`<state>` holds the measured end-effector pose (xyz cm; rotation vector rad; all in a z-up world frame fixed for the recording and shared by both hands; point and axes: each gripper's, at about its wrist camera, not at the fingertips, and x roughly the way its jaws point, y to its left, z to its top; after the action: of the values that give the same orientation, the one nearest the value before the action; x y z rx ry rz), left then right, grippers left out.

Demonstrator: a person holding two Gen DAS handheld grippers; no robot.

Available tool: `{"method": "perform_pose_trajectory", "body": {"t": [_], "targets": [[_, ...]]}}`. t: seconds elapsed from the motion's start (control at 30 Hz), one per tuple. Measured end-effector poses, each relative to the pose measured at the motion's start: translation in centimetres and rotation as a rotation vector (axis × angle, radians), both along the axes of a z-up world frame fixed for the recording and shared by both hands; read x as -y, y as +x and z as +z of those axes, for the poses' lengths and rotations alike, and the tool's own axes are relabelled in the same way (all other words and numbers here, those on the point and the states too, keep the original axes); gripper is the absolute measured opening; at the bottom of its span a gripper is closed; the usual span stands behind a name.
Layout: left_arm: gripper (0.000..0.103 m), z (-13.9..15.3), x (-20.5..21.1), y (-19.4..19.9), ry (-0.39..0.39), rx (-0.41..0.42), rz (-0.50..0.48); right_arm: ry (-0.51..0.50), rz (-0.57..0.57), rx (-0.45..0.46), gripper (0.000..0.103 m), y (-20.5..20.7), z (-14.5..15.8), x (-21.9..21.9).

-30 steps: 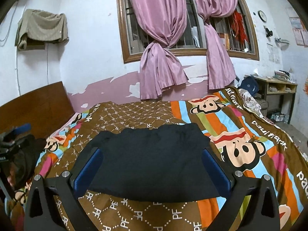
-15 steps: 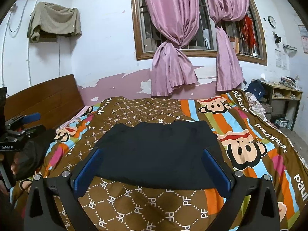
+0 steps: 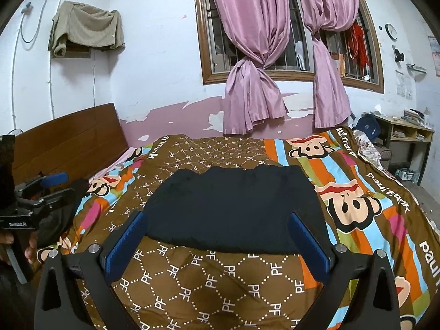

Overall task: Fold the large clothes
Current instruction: 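Press the black bundle flat with both tools and pull them back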

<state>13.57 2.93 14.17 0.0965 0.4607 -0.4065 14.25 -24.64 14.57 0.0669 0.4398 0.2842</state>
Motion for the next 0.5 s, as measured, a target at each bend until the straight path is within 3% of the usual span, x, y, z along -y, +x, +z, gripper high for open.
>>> {"method": "perform_pose_trajectory", "body": {"t": [0.2, 0.5], "targets": [[0.095, -1.6, -0.1, -1.1, -0.042, -0.021, 0.021, -0.019, -0.006, 0.003, 0.103, -1.9, -1.0, -0.4], [0.095, -2.6, -0.4, -3.5, -0.081, 0.019, 0.042, -0.029, -0.005, 0.029, 0.103, -4.4, -2.2, -1.0]]}}
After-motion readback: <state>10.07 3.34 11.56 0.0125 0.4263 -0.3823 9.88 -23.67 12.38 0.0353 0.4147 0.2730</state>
